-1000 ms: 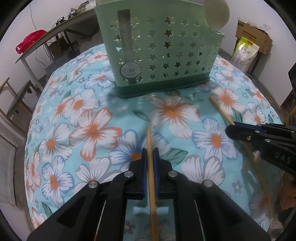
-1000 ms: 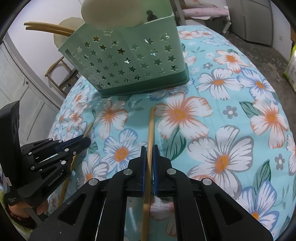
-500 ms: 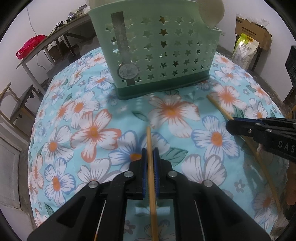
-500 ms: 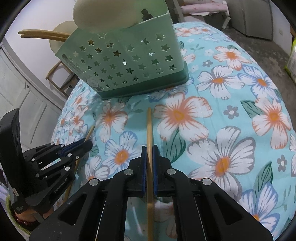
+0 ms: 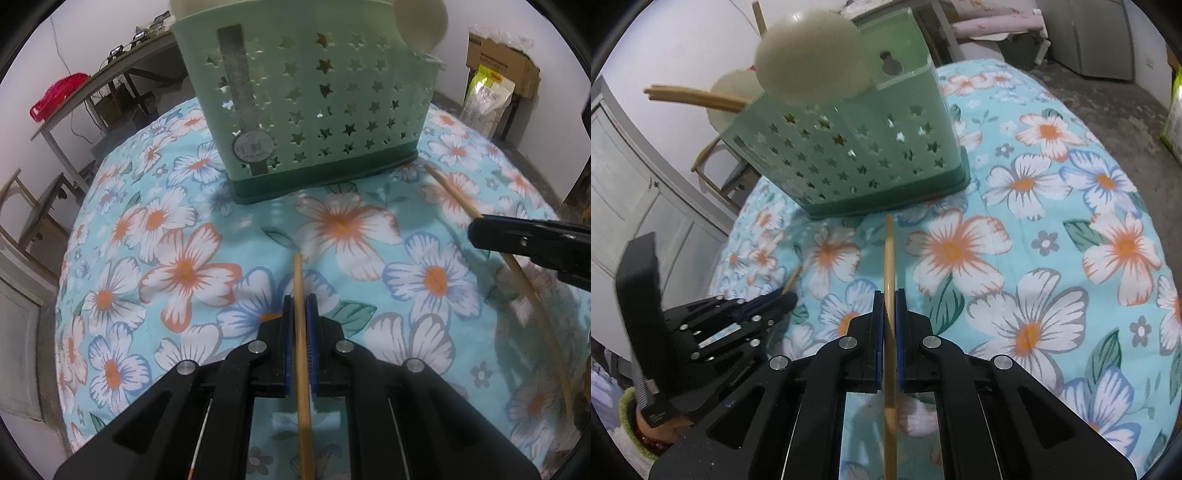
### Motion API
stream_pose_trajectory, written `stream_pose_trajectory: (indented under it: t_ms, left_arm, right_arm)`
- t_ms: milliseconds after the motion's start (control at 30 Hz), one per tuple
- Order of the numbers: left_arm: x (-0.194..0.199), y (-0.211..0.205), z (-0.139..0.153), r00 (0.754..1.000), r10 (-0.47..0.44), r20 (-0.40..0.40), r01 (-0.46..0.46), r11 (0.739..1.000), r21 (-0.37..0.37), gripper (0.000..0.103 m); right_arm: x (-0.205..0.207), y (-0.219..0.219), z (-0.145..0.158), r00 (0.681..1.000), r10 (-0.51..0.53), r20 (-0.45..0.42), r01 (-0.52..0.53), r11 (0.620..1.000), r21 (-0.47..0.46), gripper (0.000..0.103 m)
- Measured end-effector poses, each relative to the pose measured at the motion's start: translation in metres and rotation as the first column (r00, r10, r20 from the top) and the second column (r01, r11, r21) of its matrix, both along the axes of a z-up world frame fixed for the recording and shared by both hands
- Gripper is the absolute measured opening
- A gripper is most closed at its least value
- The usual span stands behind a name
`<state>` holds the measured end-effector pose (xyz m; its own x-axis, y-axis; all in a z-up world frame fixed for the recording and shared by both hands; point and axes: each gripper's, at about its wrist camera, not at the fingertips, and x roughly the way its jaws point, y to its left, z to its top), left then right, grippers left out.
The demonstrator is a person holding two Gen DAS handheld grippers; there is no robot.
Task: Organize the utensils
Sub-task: 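Lift both held chopsticks up toward the green holder, then lower the chopstick into the green holder and open the left gripper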
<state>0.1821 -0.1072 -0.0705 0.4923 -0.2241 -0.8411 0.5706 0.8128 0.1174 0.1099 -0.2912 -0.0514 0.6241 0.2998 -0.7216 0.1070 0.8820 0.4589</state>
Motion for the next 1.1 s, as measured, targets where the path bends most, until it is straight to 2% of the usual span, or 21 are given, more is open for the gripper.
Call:
stream_pose_trajectory:
  t_ms: [100, 233, 400, 467, 567, 767, 867, 967, 1100]
  left_arm:
    - [0.008, 0.012, 0.011, 0.999, 0.018, -0.034, -0.021, 0.996, -0.086, 0.005]
    - [0.012, 0.03, 0.046, 0.999, 0.013, -0.03, -0.019, 0.974, -0.224, 0.005]
    - [0.01, 0.05, 0.101, 1.0, -0.018, -0.013, 0.011, 0.91, -0.414, 0.005]
    - [0.01, 0.058, 0.125, 0.999, -0.034, 0.005, 0.032, 0.872, -0.489, 0.005]
    - [0.008, 0.059, 0.157, 0.997, -0.047, 0.059, 0.072, 0.829, -0.555, 0.005]
    - [0.002, 0.056, 0.213, 0.977, -0.038, 0.211, 0.166, 0.754, -0.636, 0.005]
    - [0.0, 0.053, 0.247, 0.946, -0.015, 0.325, 0.236, 0.717, -0.656, 0.005]
    - [0.002, 0.049, 0.27, 0.913, 0.015, 0.407, 0.28, 0.705, -0.652, 0.005]
    - [0.014, 0.037, 0.28, 0.886, 0.056, 0.46, 0.273, 0.74, -0.615, 0.005]
  right_arm:
    - [-0.007, -0.004, 0.01, 1.0, -0.006, 0.023, 0.006, 1.0, 0.004, 0.004]
    - [-0.014, -0.011, 0.022, 0.998, -0.02, 0.052, 0.02, 1.0, 0.014, 0.004]
    - [-0.019, -0.015, 0.03, 0.996, -0.042, 0.078, 0.041, 0.999, 0.017, 0.004]
    - [-0.02, -0.018, 0.032, 0.996, -0.047, 0.081, 0.046, 0.999, 0.016, 0.004]
    - [-0.021, -0.019, 0.031, 0.995, -0.052, 0.081, 0.05, 0.999, 0.018, 0.004]
    - [-0.024, -0.021, 0.031, 0.995, -0.062, 0.082, 0.06, 0.998, 0.021, 0.004]
    - [-0.026, -0.023, 0.033, 0.994, -0.065, 0.085, 0.063, 0.998, 0.019, 0.004]
    - [-0.027, -0.025, 0.036, 0.993, -0.069, 0.092, 0.067, 0.998, 0.016, 0.004]
    - [-0.029, -0.029, 0.039, 0.992, -0.074, 0.098, 0.072, 0.997, 0.016, 0.004]
